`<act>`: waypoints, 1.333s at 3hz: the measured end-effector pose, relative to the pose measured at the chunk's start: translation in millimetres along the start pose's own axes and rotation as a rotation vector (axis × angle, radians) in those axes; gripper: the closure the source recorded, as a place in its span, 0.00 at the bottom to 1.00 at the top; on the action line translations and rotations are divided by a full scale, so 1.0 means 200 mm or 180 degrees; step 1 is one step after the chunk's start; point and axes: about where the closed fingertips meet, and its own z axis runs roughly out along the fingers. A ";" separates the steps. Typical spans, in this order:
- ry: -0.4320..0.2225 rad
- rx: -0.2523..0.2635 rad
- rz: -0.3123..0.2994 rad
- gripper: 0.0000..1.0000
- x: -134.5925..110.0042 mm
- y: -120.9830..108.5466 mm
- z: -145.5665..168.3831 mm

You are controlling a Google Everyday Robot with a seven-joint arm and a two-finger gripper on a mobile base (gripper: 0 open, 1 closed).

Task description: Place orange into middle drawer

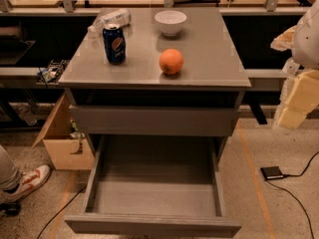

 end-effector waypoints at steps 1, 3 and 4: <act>0.0000 0.0001 0.0000 0.00 0.00 0.00 0.00; -0.0508 0.0326 0.0397 0.00 -0.25 -0.42 0.19; -0.0860 0.0604 0.0778 0.00 -0.43 -0.65 0.30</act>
Offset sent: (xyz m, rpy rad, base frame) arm 0.1151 0.0316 -0.0065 0.1727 -0.0862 -0.0667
